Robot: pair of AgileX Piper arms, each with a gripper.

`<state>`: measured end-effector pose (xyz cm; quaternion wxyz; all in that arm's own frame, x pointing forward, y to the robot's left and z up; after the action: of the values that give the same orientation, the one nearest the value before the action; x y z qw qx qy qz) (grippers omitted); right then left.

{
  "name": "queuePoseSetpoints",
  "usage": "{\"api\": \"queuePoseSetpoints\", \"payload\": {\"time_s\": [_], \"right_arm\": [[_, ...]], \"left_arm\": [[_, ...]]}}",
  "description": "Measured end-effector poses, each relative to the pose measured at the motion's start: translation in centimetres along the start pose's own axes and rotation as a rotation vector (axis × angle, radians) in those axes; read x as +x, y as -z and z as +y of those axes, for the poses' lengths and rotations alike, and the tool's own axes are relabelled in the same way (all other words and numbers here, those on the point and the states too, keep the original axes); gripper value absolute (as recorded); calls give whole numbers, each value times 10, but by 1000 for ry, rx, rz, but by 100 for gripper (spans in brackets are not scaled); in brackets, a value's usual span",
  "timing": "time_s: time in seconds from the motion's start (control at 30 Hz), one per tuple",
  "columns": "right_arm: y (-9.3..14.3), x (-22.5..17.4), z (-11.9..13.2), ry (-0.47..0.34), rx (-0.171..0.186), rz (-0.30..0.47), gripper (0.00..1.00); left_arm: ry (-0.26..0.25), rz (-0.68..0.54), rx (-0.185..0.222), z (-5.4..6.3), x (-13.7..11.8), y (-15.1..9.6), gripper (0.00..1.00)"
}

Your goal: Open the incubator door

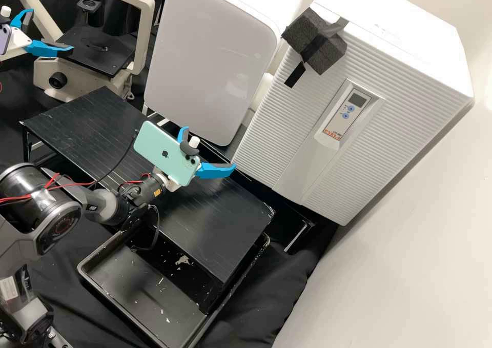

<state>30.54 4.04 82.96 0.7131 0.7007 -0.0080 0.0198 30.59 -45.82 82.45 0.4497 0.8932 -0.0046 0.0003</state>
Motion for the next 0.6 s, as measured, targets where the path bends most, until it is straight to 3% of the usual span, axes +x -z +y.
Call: {"api": "queuePoseSetpoints", "payload": {"time_s": [0.4,0.47,0.6], "right_arm": [[-6,-6,6,5,-1,1,100],[-8,-13,17,-10,9,10,100],[-11,-25,46,-96,61,24,100]], "left_arm": [[0,0,0,0,0,0,100],[0,0,0,0,0,0,100],[0,0,0,0,0,0,100]]}}
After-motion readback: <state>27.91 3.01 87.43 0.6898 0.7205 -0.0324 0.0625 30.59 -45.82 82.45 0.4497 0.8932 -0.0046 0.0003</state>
